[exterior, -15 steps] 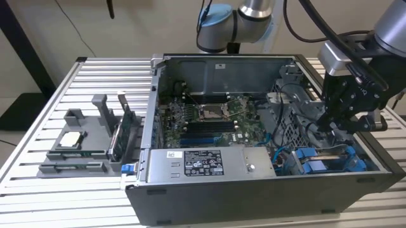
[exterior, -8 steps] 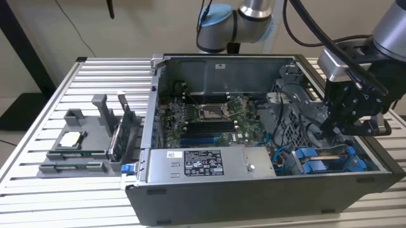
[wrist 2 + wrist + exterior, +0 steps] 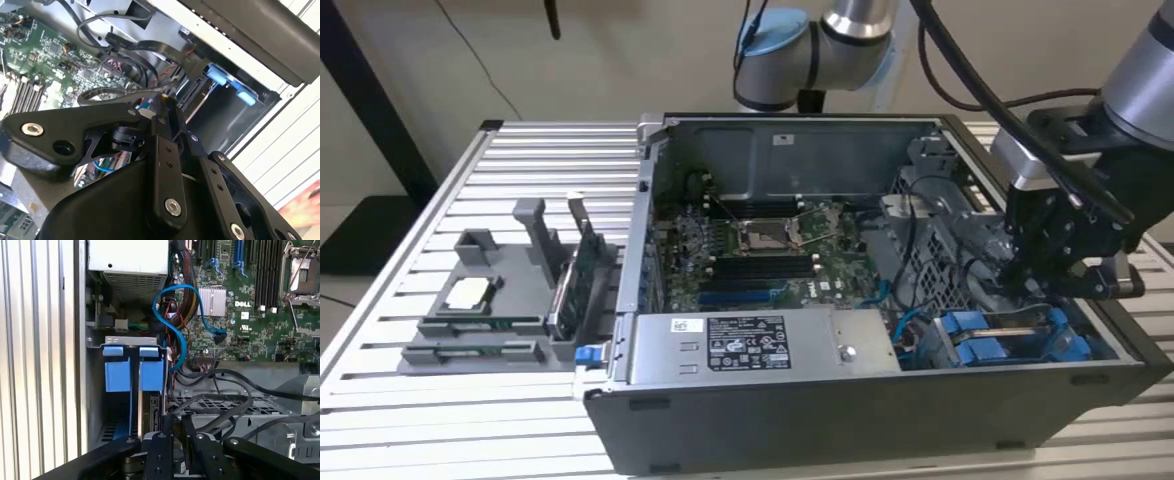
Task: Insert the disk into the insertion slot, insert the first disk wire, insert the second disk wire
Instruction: 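Insert the first disk wire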
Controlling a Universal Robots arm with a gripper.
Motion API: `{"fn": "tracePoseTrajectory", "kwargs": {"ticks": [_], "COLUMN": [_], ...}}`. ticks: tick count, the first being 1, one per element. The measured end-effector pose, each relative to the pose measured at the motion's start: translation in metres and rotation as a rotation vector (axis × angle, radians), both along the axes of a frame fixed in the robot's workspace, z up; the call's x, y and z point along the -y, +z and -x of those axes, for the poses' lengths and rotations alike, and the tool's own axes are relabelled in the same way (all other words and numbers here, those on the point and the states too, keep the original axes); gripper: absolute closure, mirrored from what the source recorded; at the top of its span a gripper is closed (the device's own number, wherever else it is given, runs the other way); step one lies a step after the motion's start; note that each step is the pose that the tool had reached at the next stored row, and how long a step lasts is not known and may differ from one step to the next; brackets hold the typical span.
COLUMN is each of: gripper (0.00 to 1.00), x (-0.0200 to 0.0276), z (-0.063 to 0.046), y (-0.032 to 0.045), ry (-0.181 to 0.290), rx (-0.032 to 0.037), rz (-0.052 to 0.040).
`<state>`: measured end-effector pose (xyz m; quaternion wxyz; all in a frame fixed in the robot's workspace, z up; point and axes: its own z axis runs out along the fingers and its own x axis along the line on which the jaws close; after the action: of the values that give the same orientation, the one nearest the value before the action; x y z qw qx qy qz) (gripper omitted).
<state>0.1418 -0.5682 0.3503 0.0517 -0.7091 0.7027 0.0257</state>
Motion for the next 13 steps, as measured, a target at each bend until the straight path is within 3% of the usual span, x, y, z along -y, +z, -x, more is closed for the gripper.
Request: {"fn": "tracePoseTrajectory", "kwargs": {"ticks": [8, 13], "gripper": [0.81, 0.81], "x": [0.0008, 0.0026], "z": [-0.0094, -0.0096], "y": [-0.0071, -0.0080], "ry": [0.000, -0.005], "rx": [0.0064, 0.0070], "rz": [0.0074, 0.0181]}}
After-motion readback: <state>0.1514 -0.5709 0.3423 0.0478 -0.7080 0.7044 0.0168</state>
